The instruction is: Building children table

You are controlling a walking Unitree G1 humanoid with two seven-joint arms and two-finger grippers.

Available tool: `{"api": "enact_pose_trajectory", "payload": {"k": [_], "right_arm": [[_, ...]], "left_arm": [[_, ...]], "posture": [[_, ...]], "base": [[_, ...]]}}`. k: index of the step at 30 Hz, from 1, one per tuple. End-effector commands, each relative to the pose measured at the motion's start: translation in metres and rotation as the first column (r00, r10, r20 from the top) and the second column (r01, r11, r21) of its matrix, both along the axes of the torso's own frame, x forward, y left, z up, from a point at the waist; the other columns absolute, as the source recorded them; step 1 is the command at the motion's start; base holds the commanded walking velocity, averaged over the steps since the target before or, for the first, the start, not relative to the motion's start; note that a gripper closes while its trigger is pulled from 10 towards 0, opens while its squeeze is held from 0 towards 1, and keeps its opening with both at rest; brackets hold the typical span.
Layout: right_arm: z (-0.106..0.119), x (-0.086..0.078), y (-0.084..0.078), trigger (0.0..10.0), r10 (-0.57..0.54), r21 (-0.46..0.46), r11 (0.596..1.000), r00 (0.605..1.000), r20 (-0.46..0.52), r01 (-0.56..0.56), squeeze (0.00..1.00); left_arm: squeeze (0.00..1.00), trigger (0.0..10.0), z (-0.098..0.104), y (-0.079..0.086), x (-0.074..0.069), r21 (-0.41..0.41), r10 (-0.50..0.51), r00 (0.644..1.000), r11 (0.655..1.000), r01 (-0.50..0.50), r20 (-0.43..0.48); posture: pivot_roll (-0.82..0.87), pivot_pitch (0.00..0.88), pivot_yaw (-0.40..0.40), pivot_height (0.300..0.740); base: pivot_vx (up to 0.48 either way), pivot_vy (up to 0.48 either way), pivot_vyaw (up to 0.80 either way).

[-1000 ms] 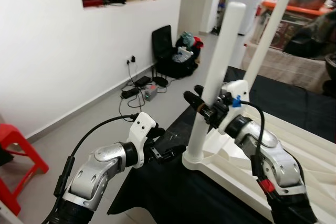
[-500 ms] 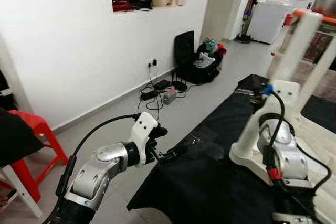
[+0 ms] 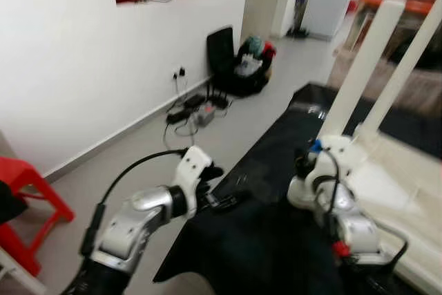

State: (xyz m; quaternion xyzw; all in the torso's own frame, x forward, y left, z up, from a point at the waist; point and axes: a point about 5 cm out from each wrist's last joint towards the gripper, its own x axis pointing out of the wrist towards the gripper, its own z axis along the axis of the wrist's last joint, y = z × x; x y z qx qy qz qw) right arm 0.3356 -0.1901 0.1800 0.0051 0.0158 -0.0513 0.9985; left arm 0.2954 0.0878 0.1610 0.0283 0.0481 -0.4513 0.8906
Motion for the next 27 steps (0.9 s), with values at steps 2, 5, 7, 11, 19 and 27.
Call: {"api": "enact_pose_trajectory", "payload": {"k": [2,5,7,11,19,27], "right_arm": [[0.034,0.003,0.014,10.0,0.239,0.002,0.970,0.957,0.167,-0.243,0.00],[0.045,-0.002,0.023,10.0,0.428,-0.051,0.903,0.879,0.212,-0.427,0.00],[0.051,-0.008,0.030,10.0,0.539,-0.083,0.841,0.811,0.226,-0.535,0.00],[0.056,-0.021,0.044,3.9,0.708,-0.154,0.705,0.673,0.212,-0.693,0.00],[0.033,-0.044,0.058,0.0,0.862,-0.155,0.505,0.490,0.130,-0.849,0.00],[0.012,-0.007,0.021,0.0,0.524,-0.108,0.848,0.851,0.028,-0.518,0.00]], "left_arm": [[0.00,10.0,-0.001,0.001,0.000,0.004,0.001,1.000,1.000,-0.001,0.001],[0.00,10.0,0.000,0.000,-0.001,0.004,-0.002,1.000,1.000,0.002,0.002],[0.00,10.0,0.001,-0.001,0.000,0.003,-0.004,1.000,1.000,0.004,0.004],[0.00,10.0,0.002,0.000,0.000,0.003,-0.001,1.000,1.000,0.001,0.009],[0.00,10.0,0.001,0.003,-0.001,0.009,0.002,1.000,1.000,-0.002,0.006],[0.00,10.0,0.000,0.000,-0.001,0.009,-0.009,1.000,1.000,0.009,0.005]], "posture": [[0.08,0.000,-0.081,0.740],[0.09,0.000,-0.081,0.740],[0.09,0.000,-0.084,0.740],[0.10,0.000,-0.088,0.740],[0.10,0.000,-0.083,0.740],[0.09,0.000,-0.073,0.740]], "base": [[0.000,0.000,0.00],[0.000,0.000,0.00],[0.000,0.000,0.00],[0.000,0.000,0.00],[0.000,0.000,0.00],[0.000,0.000,0.00]]}}
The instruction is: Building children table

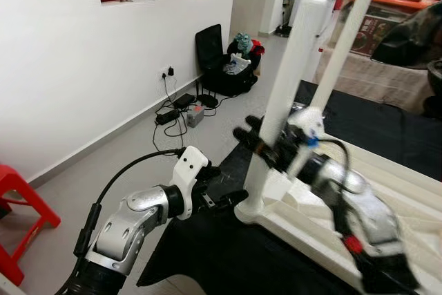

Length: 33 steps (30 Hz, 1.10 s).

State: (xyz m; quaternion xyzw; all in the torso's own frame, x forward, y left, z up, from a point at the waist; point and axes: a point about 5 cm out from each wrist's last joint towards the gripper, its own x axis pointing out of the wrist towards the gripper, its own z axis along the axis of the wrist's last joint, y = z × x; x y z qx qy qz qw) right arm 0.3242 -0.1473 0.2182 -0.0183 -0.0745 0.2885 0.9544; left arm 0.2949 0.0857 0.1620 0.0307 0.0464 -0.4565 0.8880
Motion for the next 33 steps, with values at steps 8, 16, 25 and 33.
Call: {"api": "enact_pose_trajectory", "payload": {"k": [8,16,25,33], "right_arm": [[-0.042,-0.046,-0.002,0.0,0.334,-0.196,0.920,0.941,-0.056,-0.339,0.00],[-0.062,0.008,-0.061,10.0,-0.523,-0.186,0.850,0.831,-0.190,0.492,1.00],[-0.069,0.007,-0.075,10.0,-0.716,-0.272,0.697,0.667,-0.208,0.663,0.00],[-0.059,0.009,-0.054,10.0,-0.621,-0.121,0.780,0.738,-0.262,0.614,0.00]], "left_arm": [[0.00,10.0,0.000,0.001,0.002,0.012,-0.012,1.000,1.000,0.012,0.007],[0.00,10.0,-0.001,0.000,0.001,0.012,-0.010,1.000,1.000,0.009,0.007],[0.00,10.0,-0.001,0.004,0.002,0.016,-0.002,1.000,1.000,0.002,0.007],[0.00,10.0,-0.001,-0.001,0.000,0.012,-0.010,1.000,1.000,0.010,0.006]], "posture": [[0.08,0.000,-0.063,0.740],[0.09,0.000,-0.070,0.740],[0.08,0.000,-0.067,0.740],[0.08,0.000,-0.064,0.740]], "base": [[0.000,0.000,0.00],[0.000,0.000,0.00],[0.000,0.000,0.00],[0.000,0.000,0.00]]}}
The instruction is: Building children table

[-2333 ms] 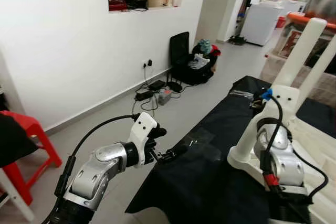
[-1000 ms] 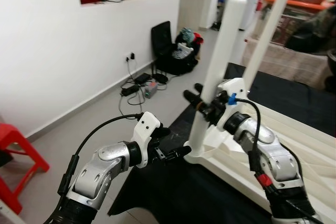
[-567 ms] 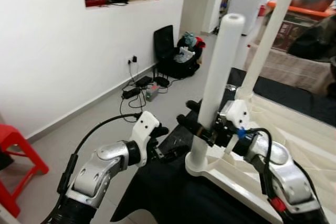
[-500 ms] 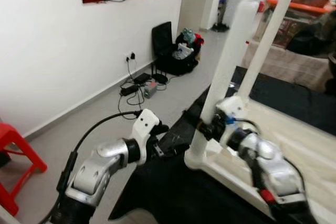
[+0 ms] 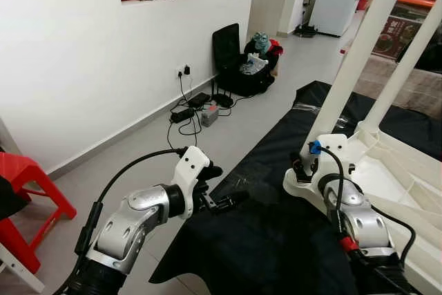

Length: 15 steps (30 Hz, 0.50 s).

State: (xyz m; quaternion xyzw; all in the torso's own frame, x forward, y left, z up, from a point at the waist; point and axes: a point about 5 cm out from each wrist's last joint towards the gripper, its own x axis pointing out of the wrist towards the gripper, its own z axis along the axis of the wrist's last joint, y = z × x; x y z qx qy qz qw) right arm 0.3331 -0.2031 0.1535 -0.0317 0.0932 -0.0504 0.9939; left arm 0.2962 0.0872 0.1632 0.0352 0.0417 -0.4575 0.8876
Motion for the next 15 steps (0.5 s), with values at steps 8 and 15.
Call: {"api": "enact_pose_trajectory", "payload": {"k": [8,15], "right_arm": [[0.044,-0.005,0.042,10.0,0.344,0.139,0.911,0.901,0.263,-0.388,0.00],[0.056,0.000,0.045,10.0,0.434,0.030,0.887,0.855,0.284,-0.460,0.00]], "left_arm": [[0.00,10.0,-0.002,-0.003,-0.001,0.009,-0.008,1.000,1.000,0.008,-0.006],[0.00,10.0,-0.003,-0.003,0.000,0.007,-0.004,1.000,1.000,0.004,-0.007]], "posture": [[0.08,0.000,-0.067,0.740],[0.08,0.000,-0.072,0.740]], "base": [[0.000,0.000,0.00],[0.000,0.000,0.00]]}}
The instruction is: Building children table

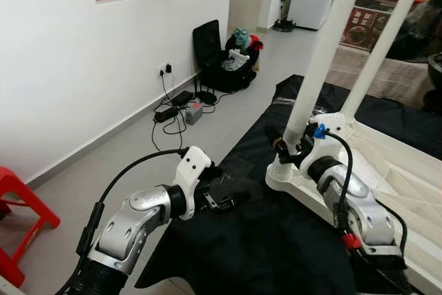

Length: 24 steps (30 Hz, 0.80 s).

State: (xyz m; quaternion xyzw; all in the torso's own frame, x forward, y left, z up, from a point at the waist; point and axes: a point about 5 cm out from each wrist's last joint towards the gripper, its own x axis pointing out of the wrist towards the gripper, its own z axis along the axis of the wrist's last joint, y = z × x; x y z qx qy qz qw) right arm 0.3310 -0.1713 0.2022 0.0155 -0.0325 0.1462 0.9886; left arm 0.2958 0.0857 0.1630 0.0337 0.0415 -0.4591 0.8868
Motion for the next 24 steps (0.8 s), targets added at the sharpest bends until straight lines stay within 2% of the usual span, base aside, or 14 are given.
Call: {"api": "enact_pose_trajectory", "payload": {"k": [1,6,11,17,18,19,20,24], "right_arm": [[0.007,0.006,0.013,10.0,0.070,-0.055,0.996,0.997,0.034,-0.068,0.00],[0.004,0.015,0.013,10.0,0.117,-0.109,0.988,0.993,0.031,-0.113,0.00],[0.002,0.022,0.016,10.0,0.137,-0.126,0.983,0.991,0.016,-0.133,0.00],[-0.001,0.035,0.029,10.0,0.171,-0.127,0.977,0.985,-0.010,-0.171,0.00],[-0.001,0.041,0.030,4.6,0.157,-0.114,0.981,0.987,-0.021,-0.159,0.00],[-0.001,0.045,0.031,4.6,0.145,-0.104,0.984,0.989,-0.028,-0.147,0.00],[-0.002,0.048,0.031,0.0,0.138,-0.094,0.986,0.990,-0.032,-0.140,0.00],[-0.002,0.049,0.029,0.0,0.132,-0.085,0.987,0.991,-0.022,-0.134,0.00]], "left_arm": [[0.00,10.0,-0.003,-0.001,0.000,0.009,0.000,1.000,1.000,0.000,-0.006],[0.00,10.0,-0.003,-0.001,0.000,0.006,0.004,1.000,1.000,-0.004,-0.005],[0.00,10.0,-0.003,0.000,0.000,0.005,0.007,1.000,1.000,-0.007,-0.005],[0.00,10.0,-0.003,-0.002,0.000,0.003,0.005,1.000,1.000,-0.005,-0.004],[0.00,10.0,-0.003,-0.003,0.000,0.003,0.005,1.000,1.000,-0.005,-0.003],[0.00,10.0,-0.003,-0.003,0.000,0.002,0.006,1.000,1.000,-0.006,-0.001],[0.00,10.0,-0.003,-0.002,0.000,0.002,0.009,1.000,1.000,-0.009,-0.001],[0.00,10.0,-0.003,-0.001,-0.001,0.004,0.016,1.000,1.000,-0.016,-0.001]], "posture": [[0.09,0.000,-0.077,0.740],[0.10,0.000,-0.084,0.740],[0.10,0.000,-0.087,0.740],[0.11,0.000,-0.096,0.740],[0.12,0.000,-0.100,0.740],[0.12,0.000,-0.105,0.740],[0.12,0.000,-0.108,0.740],[0.13,0.000,-0.112,0.740]], "base": [[0.000,0.000,0.00],[0.000,0.000,0.00],[0.000,0.000,0.00],[0.000,0.000,0.00],[0.000,0.000,0.00],[0.000,0.000,0.00],[0.000,0.000,0.00],[0.000,0.000,0.00]]}}
